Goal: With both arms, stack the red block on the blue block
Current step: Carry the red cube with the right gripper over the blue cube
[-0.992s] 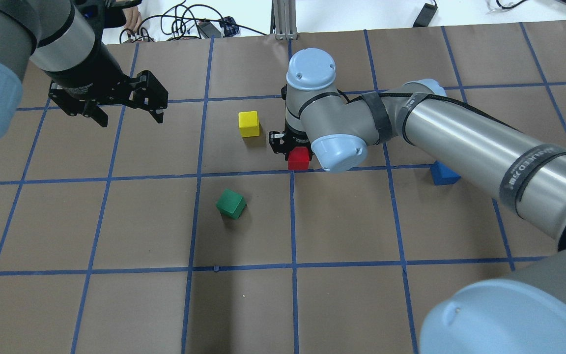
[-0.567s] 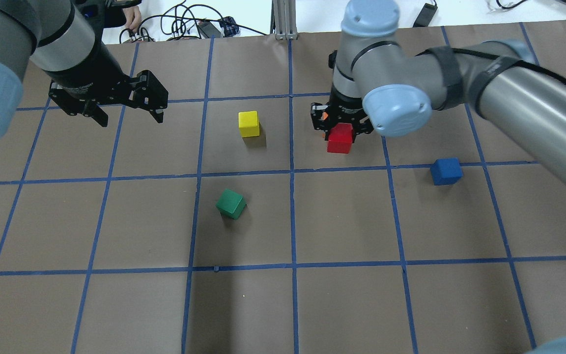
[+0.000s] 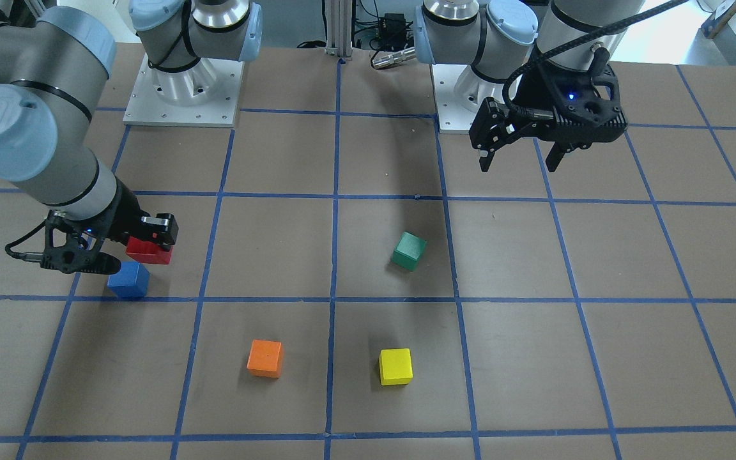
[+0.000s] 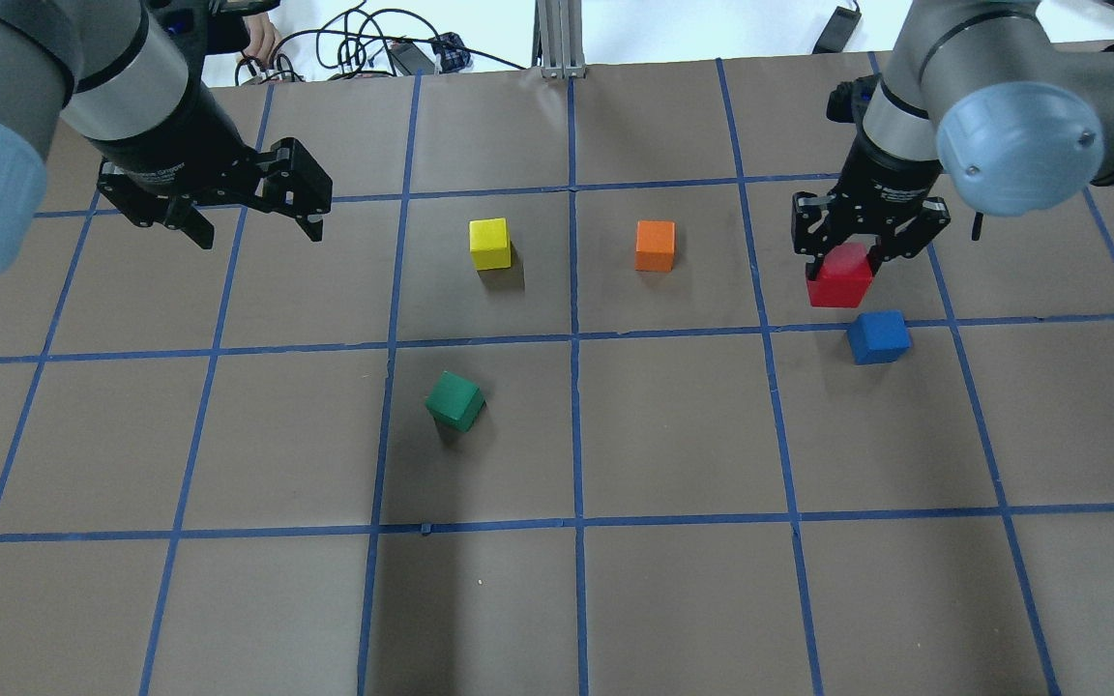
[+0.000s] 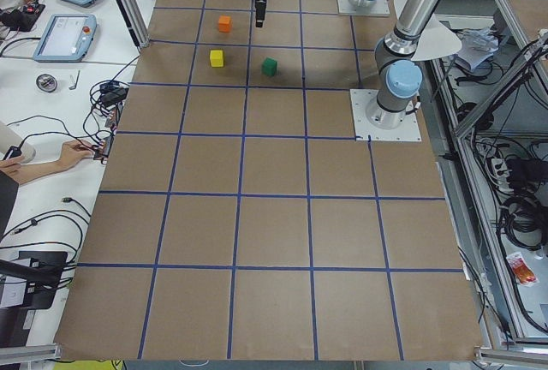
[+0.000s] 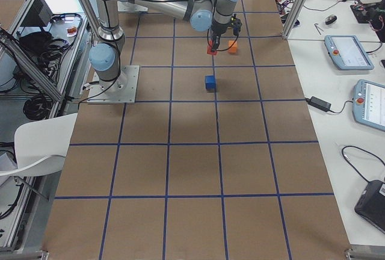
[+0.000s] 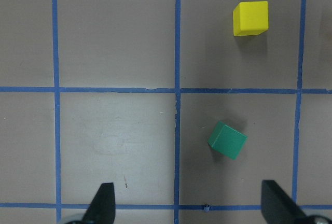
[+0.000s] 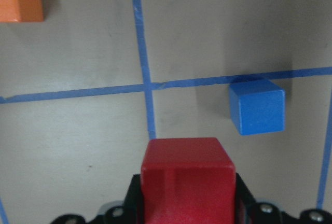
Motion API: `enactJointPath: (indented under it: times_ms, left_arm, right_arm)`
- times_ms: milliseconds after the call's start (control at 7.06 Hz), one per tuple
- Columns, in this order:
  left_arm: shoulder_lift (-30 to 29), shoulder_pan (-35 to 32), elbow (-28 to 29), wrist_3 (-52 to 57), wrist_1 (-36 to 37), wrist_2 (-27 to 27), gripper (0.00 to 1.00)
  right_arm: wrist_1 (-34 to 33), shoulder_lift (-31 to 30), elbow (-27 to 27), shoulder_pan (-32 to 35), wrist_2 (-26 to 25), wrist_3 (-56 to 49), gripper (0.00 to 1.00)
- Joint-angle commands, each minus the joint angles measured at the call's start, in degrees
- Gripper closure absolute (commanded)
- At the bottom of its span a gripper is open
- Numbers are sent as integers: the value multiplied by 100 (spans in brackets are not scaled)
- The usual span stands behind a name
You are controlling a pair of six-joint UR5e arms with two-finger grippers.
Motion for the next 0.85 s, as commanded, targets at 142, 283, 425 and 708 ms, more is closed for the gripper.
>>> enactJointPath:
  times_ms: [142, 283, 425, 708]
  left_arm:
    - [-3, -12, -9, -1, 16, 0, 0]
    - [-3, -12, -9, -1, 16, 0, 0]
    - [-12, -12, -9, -1, 24, 0, 0]
    - [-3, -12, -9, -1, 16, 0, 0]
  right_arm:
    - [-579, -147, 709, -827, -176, -1468, 100]
    - [-905, -147, 998, -917, -107, -1751, 100]
    - [-1631, -147, 1184, -918, -97, -1937, 100]
    - [-1717, -147, 1273, -892, -89, -1921, 100]
